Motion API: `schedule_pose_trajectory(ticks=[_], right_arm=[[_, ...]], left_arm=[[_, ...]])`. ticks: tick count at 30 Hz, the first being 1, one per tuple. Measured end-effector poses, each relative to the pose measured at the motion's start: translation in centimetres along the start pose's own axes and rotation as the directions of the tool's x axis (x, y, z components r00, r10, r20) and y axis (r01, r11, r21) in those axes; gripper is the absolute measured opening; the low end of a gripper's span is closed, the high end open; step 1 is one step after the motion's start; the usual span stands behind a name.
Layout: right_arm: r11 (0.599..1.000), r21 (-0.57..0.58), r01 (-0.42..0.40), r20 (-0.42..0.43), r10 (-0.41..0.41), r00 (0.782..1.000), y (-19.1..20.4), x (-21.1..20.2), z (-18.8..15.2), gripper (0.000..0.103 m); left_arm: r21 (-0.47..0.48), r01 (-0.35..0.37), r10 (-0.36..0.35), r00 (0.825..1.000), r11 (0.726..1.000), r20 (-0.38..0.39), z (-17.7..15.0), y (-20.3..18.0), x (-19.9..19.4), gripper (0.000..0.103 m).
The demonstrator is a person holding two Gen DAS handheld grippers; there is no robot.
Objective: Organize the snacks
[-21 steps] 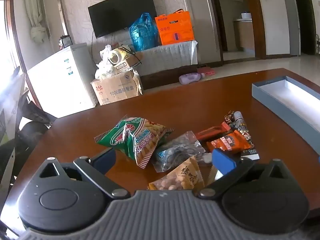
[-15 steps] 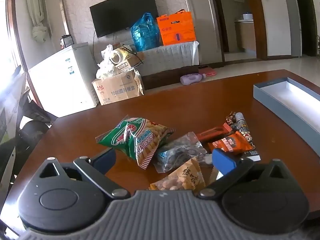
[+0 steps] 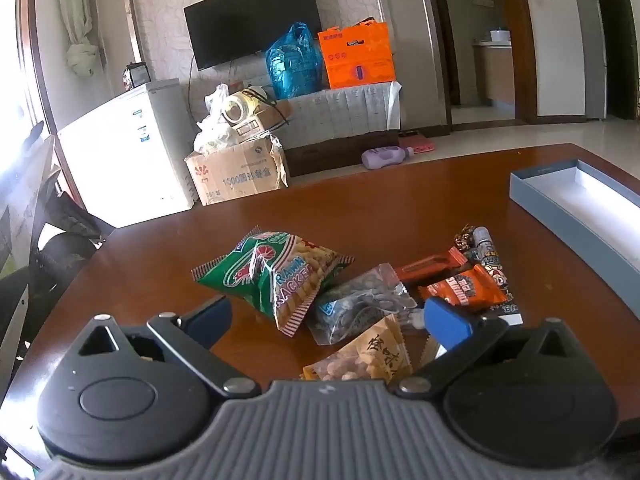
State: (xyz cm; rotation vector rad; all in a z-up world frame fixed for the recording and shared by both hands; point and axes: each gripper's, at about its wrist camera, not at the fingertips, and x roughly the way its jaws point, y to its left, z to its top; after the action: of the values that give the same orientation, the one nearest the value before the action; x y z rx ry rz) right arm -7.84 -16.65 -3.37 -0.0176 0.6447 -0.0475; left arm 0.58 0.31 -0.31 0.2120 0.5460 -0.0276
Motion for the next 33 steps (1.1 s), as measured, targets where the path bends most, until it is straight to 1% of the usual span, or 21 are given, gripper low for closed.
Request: schedule_pose_trajectory(ticks=[33], right_arm=[[1.000,-0.008,-0.003,-0.005,0.003,1.000,0.10,0.08,-0.06,0.103]], left_arm=[[-0.017,0.008,-0.008,1.000,1.000,-0.007,0.17,-0.16,0.04,0.103]])
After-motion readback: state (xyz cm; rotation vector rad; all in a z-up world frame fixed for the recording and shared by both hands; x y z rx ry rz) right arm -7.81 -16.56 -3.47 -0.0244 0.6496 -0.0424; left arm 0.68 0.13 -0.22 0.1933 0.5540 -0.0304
